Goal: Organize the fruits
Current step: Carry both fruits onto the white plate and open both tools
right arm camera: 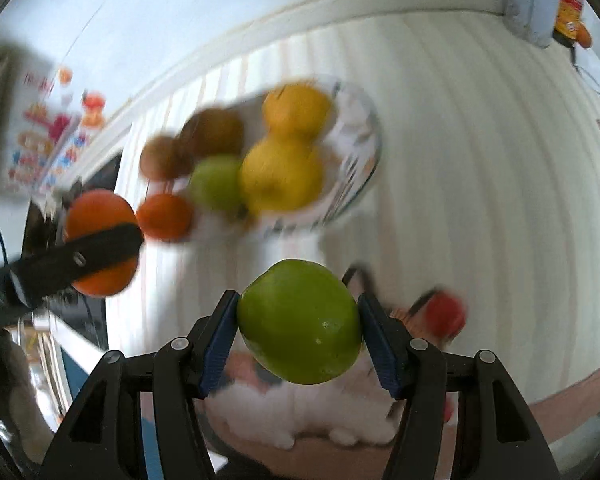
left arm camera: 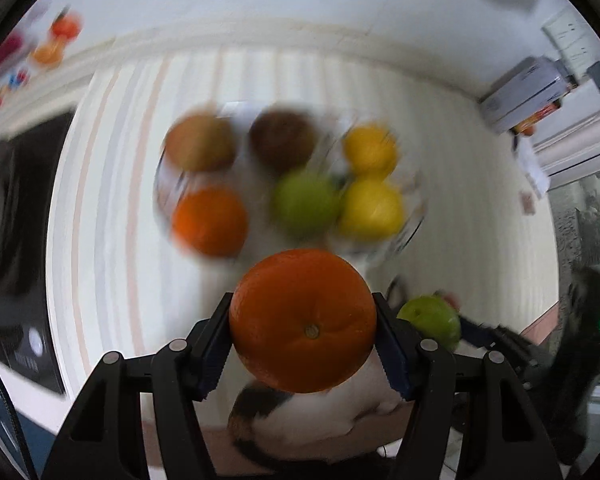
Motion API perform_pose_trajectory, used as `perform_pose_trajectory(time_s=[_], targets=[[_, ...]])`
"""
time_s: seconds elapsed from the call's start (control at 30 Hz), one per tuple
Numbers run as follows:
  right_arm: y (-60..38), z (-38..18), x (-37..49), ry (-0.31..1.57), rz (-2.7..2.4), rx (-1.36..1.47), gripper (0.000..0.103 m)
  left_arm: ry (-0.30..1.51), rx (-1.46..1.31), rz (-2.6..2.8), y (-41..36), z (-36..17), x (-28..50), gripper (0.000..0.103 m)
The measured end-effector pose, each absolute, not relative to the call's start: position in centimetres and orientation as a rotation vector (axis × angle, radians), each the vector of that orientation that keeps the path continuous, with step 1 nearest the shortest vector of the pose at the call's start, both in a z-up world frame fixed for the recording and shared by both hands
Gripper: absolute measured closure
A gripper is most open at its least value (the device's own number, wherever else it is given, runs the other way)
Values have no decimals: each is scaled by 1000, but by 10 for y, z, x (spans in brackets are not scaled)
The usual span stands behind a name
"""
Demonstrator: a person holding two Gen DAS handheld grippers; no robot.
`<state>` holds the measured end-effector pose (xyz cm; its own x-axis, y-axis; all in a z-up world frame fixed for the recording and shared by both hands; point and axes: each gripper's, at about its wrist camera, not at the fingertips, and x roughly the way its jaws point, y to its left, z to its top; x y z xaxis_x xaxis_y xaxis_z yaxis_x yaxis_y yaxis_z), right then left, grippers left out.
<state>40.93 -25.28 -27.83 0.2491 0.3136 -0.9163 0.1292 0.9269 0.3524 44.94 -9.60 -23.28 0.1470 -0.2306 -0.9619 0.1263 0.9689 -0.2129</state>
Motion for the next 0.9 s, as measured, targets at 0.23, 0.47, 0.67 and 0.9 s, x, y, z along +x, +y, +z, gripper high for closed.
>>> perform_pose_trajectory(time_s=[0.23,0.47,0.67,0.9], targets=[[-284,-286,472,1298,83,430,40,1414,16,-303,-139,-231,534,41],[-292,-304,506,1342,85,408,40,1556,81,-290,-143,-283,571,41],[-290,-309,515,1349,111,390,40,1604,80,-283,-142,-297,568,40],[-289,-310,523,1350,121,394,39,1622,50,-272,-140,-298,569,40]])
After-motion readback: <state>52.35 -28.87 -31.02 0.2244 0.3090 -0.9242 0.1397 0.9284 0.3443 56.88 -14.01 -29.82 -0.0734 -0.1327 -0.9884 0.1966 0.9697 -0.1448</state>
